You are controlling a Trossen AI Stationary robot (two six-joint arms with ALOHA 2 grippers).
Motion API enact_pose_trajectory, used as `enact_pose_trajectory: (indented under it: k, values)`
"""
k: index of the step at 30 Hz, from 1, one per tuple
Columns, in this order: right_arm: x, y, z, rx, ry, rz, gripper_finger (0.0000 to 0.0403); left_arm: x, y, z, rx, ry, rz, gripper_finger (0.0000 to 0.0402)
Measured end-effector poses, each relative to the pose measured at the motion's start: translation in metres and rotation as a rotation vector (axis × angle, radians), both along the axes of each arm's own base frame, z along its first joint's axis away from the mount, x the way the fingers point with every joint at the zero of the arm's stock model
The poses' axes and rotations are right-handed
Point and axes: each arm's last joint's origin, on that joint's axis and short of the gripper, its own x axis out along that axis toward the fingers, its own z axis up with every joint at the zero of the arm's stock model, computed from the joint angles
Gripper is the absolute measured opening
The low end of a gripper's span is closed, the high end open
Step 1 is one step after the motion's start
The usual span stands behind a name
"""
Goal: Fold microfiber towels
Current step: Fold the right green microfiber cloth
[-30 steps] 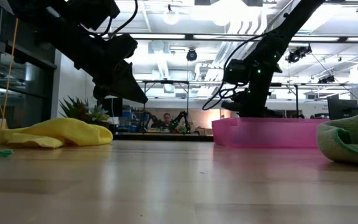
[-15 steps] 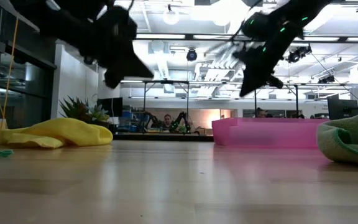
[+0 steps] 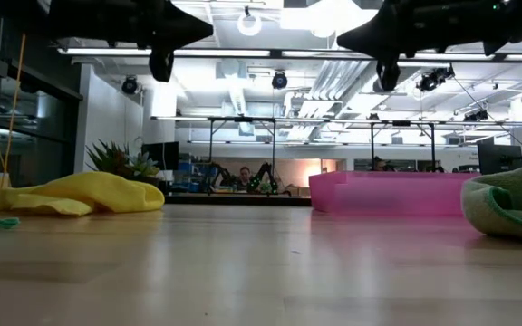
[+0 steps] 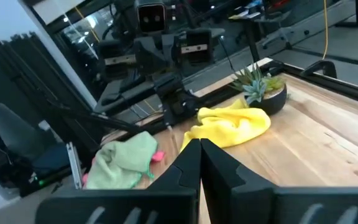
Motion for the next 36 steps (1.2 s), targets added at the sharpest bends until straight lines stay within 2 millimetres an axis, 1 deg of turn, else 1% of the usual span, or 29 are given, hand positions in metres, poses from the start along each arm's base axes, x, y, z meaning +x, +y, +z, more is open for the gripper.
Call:
enact_pose_trajectory:
  k: [5, 13, 20, 27, 33, 34, 36]
  values:
    - [0.0001, 0.0011, 0.0003, 0.014, -0.003, 0.001, 0.0, -0.0012, -0.0013, -0.0047, -0.047, -0.008, -0.004, 0.0]
    - [0.0001, 0.0011, 0.0003, 0.031, -0.005, 0.0, 0.0, -0.0012, -0.0012, -0.0052, -0.025, 0.002, 0.013, 0.0]
    - [0.0001, 0.001, 0.0003, 0.031, -0.005, 0.0, 0.0, -0.0012, -0.0012, -0.0054, 0.048, 0.02, 0.011, 0.0]
    - [0.0001, 0.001, 0.0002, 0.031, -0.005, 0.0, 0.0, -0.0012, -0.0012, -0.0054, 0.066, 0.024, 0.011, 0.0]
    - [0.0001, 0.0011, 0.0001, 0.054, -0.004, 0.001, 0.0004, -0.0012, -0.0012, -0.0055, 0.134, 0.039, 0.009, 0.0]
    - [0.0003, 0.0015, -0.0001, 0.068, 0.007, 0.006, 0.0007, -0.0012, -0.0012, -0.0057, 0.134, 0.041, 0.008, 0.0]
    - [0.0021, 0.005, 0.0018, 0.093, 0.089, 0.032, 0.002, -0.0012, -0.0015, -0.0064, 0.132, 0.049, 0.003, 0.0]
